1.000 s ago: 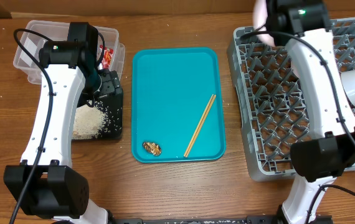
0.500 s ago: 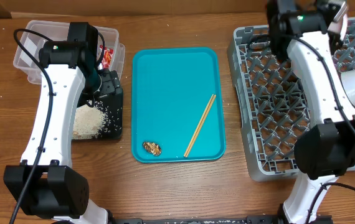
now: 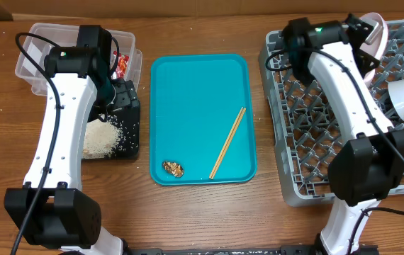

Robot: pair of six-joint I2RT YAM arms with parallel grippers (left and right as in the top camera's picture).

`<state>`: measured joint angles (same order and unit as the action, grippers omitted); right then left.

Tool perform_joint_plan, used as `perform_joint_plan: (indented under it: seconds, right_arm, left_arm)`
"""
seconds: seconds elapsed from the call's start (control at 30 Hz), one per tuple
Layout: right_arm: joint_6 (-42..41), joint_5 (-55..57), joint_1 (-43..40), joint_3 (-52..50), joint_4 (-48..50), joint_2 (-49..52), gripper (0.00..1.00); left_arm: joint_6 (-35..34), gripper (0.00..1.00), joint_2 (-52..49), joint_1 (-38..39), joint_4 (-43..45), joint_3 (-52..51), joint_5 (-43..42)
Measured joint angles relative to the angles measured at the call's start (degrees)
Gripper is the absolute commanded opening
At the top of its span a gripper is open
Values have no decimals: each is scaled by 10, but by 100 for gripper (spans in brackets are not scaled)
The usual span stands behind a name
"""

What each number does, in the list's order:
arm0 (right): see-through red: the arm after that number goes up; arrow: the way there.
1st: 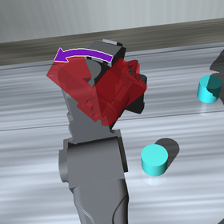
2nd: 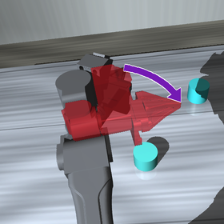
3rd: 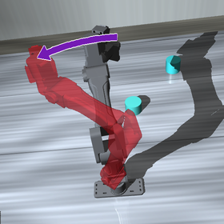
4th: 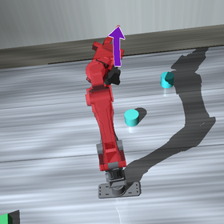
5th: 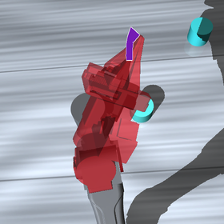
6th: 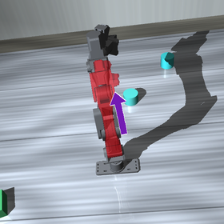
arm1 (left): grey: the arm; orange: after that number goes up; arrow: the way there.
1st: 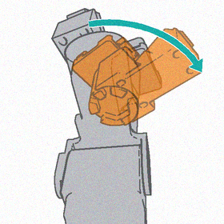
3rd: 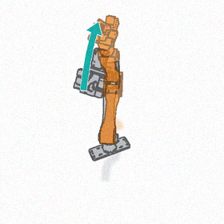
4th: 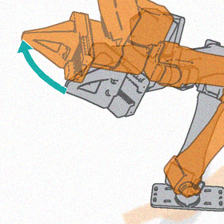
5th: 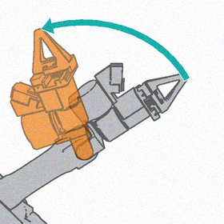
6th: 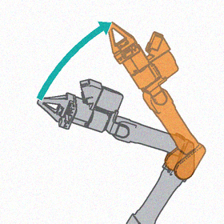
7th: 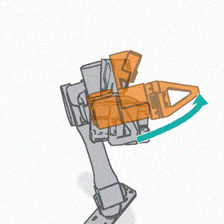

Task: Sort waste into correct bins and load items into the dishwasher
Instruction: 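Lift the plate with the right gripper and carry it over the rack, then stand the plate upright in the rack and open the right gripper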

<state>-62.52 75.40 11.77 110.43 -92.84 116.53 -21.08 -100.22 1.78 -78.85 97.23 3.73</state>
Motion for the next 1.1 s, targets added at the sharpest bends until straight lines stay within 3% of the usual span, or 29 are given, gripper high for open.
perform_joint_plan:
  seconds: [0.23, 0.67, 1.1]
  right_arm:
    - [-28, 6, 14, 0, 0, 0, 4]
    - [-19, 118, 14, 0, 15, 0, 4]
    - [24, 59, 23, -13, 20, 0, 4]
  left_arm:
    - [0, 89, 0, 0, -1, 0, 0]
    - [0, 89, 0, 0, -3, 0, 0]
    - [0, 89, 0, 0, -3, 0, 0]
